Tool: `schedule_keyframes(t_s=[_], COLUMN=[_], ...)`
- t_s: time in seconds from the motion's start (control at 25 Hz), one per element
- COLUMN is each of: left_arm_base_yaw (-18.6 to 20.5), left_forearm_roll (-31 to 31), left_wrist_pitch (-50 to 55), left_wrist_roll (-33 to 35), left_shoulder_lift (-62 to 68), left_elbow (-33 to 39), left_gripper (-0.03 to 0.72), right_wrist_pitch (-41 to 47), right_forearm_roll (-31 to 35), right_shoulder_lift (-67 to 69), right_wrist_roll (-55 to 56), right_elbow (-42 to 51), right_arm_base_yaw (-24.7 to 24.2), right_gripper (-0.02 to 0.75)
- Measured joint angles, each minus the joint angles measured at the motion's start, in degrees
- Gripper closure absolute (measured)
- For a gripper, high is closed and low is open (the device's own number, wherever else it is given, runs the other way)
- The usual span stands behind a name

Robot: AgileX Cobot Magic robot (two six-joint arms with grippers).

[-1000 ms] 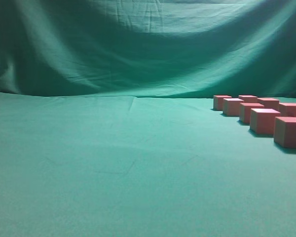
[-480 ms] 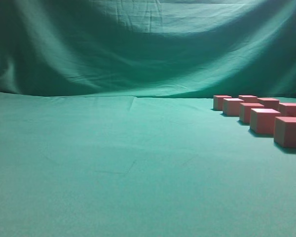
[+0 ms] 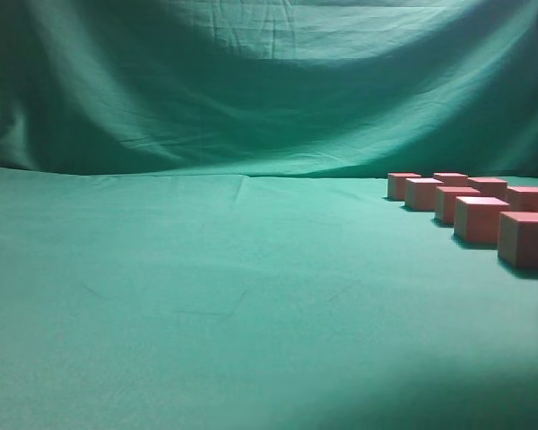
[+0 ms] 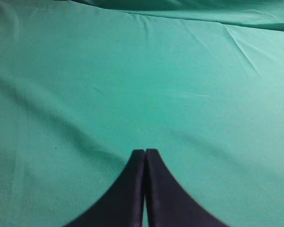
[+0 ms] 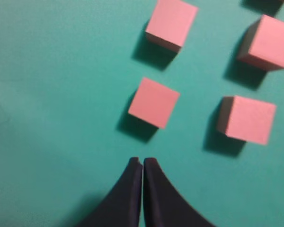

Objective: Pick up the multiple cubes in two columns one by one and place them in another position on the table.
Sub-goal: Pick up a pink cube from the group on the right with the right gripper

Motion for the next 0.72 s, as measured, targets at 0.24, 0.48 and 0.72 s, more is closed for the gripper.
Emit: schedule_keyframes(t_s=[0.24, 0.48, 0.72], left_arm_base_yaw=[0.0, 0.0, 0.0], left_forearm_roll=[0.0, 0.0, 0.0], left_wrist_pitch=[0.0, 0.0, 0.0], left_wrist_roll=[0.0, 0.0, 0.0], left_shoulder_lift=[0.0, 0.0, 0.0], left_elbow=[0.0, 0.0, 0.0], left_gripper=[0.688, 0.688, 0.688], right_wrist_pitch=[-3.6, -3.8, -4.1], right_forearm_roll=[-0.7, -0.9, -3.6], right_shoulder_lift=[5.5, 6.3, 8.8], right_wrist_roll=[5.6, 12.0, 17.1], right_elbow=[-2.1, -2.2, -2.4], right_arm_base_yaw=[0.4, 0.4, 0.4], right_gripper=[0.603, 0.335, 0.314])
